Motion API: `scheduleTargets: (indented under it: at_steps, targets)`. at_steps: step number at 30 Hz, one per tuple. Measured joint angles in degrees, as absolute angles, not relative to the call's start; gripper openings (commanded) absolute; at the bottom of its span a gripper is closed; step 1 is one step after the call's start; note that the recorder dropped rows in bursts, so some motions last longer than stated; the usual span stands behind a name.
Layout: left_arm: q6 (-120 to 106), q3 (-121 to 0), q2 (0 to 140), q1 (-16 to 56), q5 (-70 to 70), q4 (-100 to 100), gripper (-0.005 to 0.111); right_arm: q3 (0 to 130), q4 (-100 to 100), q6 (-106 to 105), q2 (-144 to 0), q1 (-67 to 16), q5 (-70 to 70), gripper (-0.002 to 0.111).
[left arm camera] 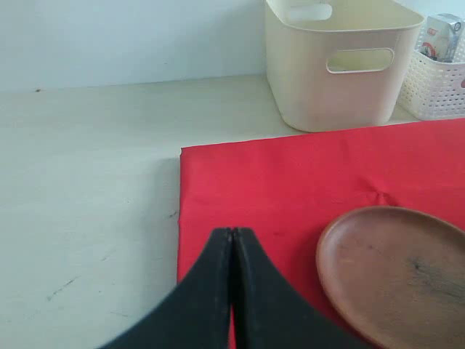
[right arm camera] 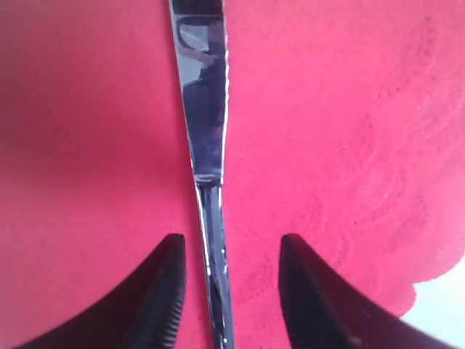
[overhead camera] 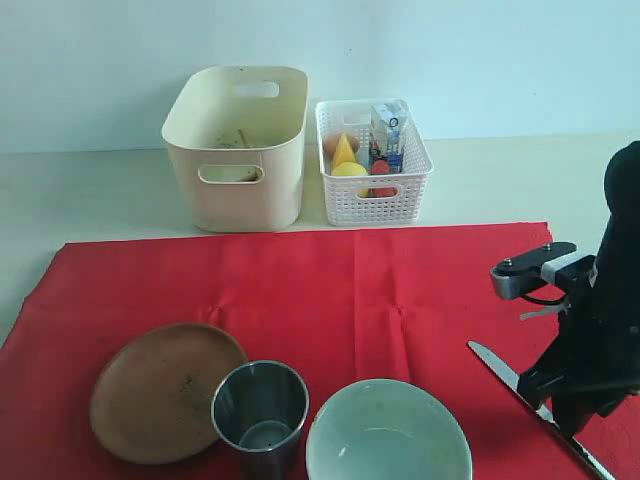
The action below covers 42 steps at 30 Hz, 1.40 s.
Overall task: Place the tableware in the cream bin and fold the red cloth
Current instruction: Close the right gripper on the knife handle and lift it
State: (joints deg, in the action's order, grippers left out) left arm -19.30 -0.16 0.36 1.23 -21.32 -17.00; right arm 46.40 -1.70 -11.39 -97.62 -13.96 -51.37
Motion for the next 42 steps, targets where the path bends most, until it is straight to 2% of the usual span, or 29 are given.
scheduleTargets:
  at_steps: [34,37,42]
  targets:
    - [-19.3,-0.16,0.36,1.23,-21.32,-17.0,0.0,43.62,-4.96,-29.79,-100.98,-13.96,-41.74,0.047]
    - [-19.3,-0.16,0.36,1.23,-21.32,-17.0,0.0,43.62,-4.96,-29.88,-101.1,-13.96,-41.74,0.041]
    - [-19.3,-0.16,0.36,1.23,-21.32,-17.0,0.0,43.62,-4.59,-29.93,-101.32,-13.96,-41.49,0.017]
